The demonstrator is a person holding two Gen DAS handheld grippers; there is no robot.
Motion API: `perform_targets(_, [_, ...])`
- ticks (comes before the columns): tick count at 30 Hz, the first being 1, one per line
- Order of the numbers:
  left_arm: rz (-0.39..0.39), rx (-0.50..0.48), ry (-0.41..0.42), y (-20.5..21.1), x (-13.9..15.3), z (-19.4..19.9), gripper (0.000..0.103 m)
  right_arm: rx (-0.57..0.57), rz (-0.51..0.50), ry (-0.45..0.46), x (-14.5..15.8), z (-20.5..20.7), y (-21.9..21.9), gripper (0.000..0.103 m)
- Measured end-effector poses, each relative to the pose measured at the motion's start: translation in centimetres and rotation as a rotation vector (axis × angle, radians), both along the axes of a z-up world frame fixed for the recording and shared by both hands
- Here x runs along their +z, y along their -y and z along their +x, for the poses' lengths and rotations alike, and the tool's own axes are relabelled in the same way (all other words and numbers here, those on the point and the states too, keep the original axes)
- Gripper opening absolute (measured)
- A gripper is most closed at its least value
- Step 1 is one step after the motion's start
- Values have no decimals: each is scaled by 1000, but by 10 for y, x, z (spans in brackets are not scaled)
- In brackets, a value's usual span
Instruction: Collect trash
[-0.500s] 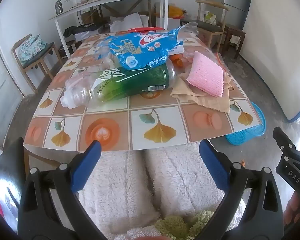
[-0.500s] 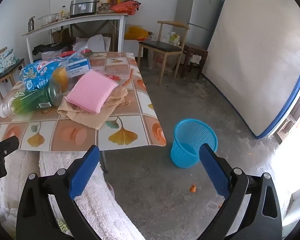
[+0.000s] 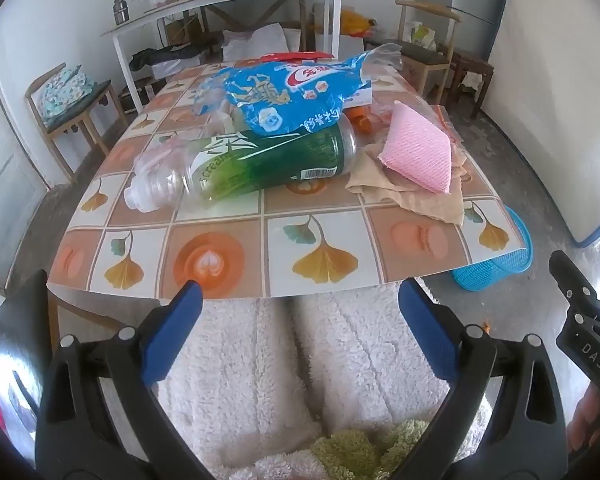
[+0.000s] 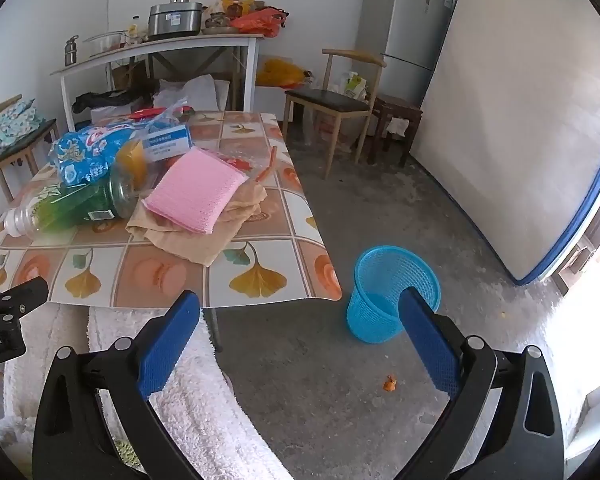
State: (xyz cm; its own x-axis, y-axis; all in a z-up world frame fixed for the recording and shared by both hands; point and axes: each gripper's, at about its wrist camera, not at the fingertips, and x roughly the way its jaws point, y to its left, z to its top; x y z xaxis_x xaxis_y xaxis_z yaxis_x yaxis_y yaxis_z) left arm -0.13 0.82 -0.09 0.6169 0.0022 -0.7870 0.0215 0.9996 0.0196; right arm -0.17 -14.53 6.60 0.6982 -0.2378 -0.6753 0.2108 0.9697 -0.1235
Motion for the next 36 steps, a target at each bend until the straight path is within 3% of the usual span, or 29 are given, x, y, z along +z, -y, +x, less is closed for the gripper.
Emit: perform_targets(36, [-2,19,-4,-5,-2,1,94,23,-1,21,4,1,-6,97])
